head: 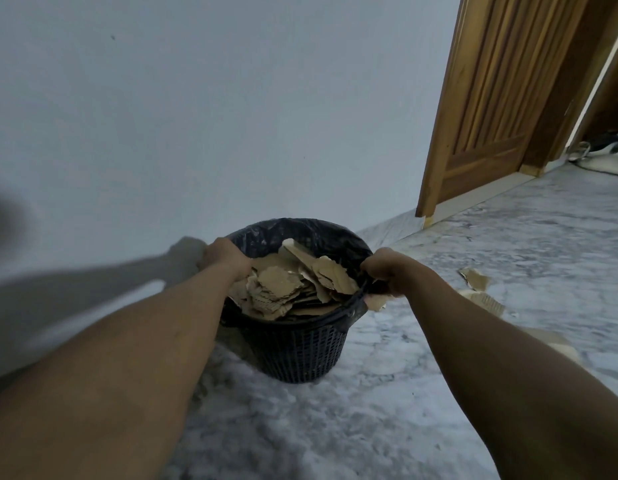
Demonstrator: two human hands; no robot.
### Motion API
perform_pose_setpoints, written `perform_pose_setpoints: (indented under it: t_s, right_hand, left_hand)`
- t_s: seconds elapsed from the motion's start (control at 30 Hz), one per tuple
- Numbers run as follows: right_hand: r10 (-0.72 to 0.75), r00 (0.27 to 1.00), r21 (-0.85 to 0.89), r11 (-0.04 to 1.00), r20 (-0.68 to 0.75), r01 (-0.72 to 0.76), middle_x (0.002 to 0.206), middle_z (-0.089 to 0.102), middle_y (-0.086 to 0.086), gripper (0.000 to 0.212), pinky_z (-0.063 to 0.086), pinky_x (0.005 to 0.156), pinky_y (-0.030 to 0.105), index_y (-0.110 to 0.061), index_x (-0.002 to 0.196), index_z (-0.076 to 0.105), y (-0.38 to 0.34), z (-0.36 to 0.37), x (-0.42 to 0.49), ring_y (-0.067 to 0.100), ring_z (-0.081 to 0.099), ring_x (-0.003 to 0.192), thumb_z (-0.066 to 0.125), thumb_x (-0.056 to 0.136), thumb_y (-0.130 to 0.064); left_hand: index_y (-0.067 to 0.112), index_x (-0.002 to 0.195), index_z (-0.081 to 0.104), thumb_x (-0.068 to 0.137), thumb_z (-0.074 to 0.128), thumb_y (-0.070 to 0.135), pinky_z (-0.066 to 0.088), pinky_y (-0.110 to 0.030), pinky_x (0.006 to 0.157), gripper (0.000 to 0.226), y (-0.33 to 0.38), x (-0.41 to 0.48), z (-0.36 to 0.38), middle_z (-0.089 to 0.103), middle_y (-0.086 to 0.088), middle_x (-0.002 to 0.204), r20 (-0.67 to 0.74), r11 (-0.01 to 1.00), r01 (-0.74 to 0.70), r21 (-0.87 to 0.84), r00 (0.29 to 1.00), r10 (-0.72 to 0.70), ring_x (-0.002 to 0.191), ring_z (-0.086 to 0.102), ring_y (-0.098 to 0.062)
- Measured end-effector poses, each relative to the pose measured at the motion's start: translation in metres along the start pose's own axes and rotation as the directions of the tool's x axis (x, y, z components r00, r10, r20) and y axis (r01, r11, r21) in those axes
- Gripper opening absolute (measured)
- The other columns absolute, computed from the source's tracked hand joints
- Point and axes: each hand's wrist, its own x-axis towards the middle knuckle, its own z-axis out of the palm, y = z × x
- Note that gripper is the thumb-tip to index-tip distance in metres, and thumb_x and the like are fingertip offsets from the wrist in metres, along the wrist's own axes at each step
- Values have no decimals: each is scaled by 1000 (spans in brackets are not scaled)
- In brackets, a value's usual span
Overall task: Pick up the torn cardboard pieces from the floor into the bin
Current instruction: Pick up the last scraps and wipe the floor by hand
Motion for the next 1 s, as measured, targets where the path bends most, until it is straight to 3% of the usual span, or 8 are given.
perform_pose_setpoints:
  t_s: [0.1, 0.17, 0.27, 0.37, 0.57, 0.73, 0.83, 1.0]
  right_hand:
    - [-14, 990, 40, 999, -140, 20, 91, 62, 24, 15, 59, 56, 39, 9, 105, 54, 0, -55, -6, 32, 67, 70, 44, 98, 1]
    - [-53, 973, 94, 993, -224, 76, 87, 63, 22, 14, 60, 62, 42, 6, 103, 54, -5, -101, -17, 31, 66, 67, 42, 101, -1]
    - [-96, 941, 154, 976, -325, 153, 79, 62, 13, 18, 61, 62, 41, -1, 95, 55, -21, -174, -38, 24, 62, 63, 39, 104, -4]
    - [-72, 883, 200, 963, -464, 183, 98, 66, 18, 19, 58, 62, 41, 1, 109, 56, -23, -256, -50, 25, 64, 66, 39, 104, -5]
    - [2, 720, 367, 862, -694, 351, 92, 60, 12, 21, 59, 61, 52, -2, 117, 52, 51, -360, -69, 31, 64, 75, 37, 102, 1]
    - [133, 634, 453, 809, -762, 375, 105, 67, 14, 30, 60, 58, 49, -9, 120, 58, 151, -413, -47, 34, 71, 84, 40, 97, -1]
    - [191, 627, 516, 763, -755, 388, 103, 65, 10, 27, 61, 59, 46, -15, 115, 58, 204, -433, -32, 31, 67, 86, 44, 97, -1]
    - [268, 538, 518, 760, -799, 392, 107, 66, 12, 31, 62, 70, 49, -13, 117, 62, 264, -455, 1, 35, 65, 94, 45, 94, -2]
  left_hand:
    - [3, 130, 49, 85, 65, 12, 48, -32, 79, 49, 46, -7, 9, 58, -18, 125, -21, 975, -72, -211, 997, 69, 111, 59, -36]
    - [3, 133, 49, 84, 64, 6, 48, -29, 84, 51, 85, -15, 14, 56, -17, 132, -27, 881, -64, -469, 998, 58, 116, 57, -33]
    - [7, 96, 64, 86, 65, 14, 59, -36, 74, 12, 148, -35, 24, 68, -14, 105, 206, 689, 35, -724, 964, 167, 85, 67, -24]
    - [11, 105, 64, 92, 63, 30, 57, -31, 59, 23, 221, -68, 39, 70, -9, 95, 407, 656, 77, -750, 837, 367, 75, 67, -22]
    - [1, 108, 61, 90, 60, -8, 58, -31, 50, 21, 348, -143, 88, 66, -15, 102, 355, 567, 23, -824, 801, 483, 80, 68, -26]
    - [12, 128, 58, 91, 61, -5, 59, -28, 56, 41, 401, -185, 175, 66, -6, 113, 321, 534, 0, -845, 799, 508, 87, 66, -18]
    - [21, 139, 52, 90, 66, 3, 62, -37, 70, 54, 421, -198, 233, 63, -3, 126, 336, 571, -28, -821, 785, 521, 96, 66, -20]
    - [22, 119, 62, 93, 62, 5, 59, -42, 85, 30, 453, -214, 303, 66, 0, 110, 412, 667, -36, -744, 761, 502, 102, 65, -24]
